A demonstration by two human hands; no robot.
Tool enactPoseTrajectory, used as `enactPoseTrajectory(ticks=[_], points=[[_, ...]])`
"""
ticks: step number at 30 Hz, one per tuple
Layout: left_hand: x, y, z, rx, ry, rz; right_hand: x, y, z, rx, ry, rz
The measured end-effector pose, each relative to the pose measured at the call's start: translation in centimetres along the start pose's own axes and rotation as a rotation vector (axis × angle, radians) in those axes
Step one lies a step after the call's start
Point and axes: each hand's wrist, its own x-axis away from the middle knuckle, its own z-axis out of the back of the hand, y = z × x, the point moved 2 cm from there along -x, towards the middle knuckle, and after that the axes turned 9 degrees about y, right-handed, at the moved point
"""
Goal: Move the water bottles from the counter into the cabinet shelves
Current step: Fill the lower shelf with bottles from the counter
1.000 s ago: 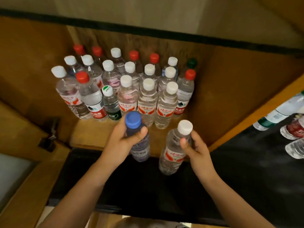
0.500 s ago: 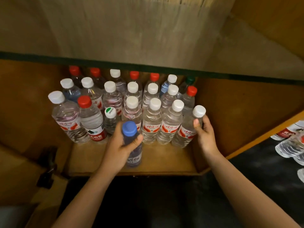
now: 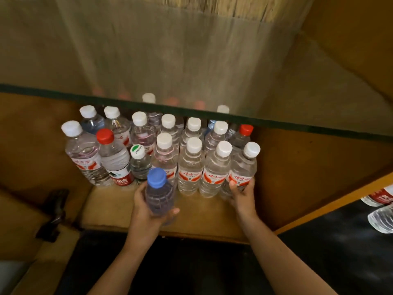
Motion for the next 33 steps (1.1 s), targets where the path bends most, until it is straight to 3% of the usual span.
enactPoseTrajectory(ticks=[5,9,13,18,22,33], points=[[1.0,-0.1,-0.8,-0.064,0.036,-0.016,-0.2,1.5,0.2,0.014,-0.017,-0.067],[1.9,0.8,-0.8,-0.007,0.053,0.030,0.9,1.9,0.5,0.033,-0.084,-0.263],[4.1,1.8,0.2,0.105,0.093,0.081,5.3,1.7,0.5,0.140,-0.267,-0.348],[8.0,5.6,2.2,0.252,0.182,-0.009,12.1,-3.3,-3.5,0.139,-0.841,-0.015],[10.5,10.5,4.9,0.343,0.232,-0.152,16.3,-8.1,-6.7,0.061,-1.072,0.204],[12.7,23.8,12.0,0.544,0.226,-0.506,24.9,-23.8,-13.4,-0.033,-1.116,0.658]])
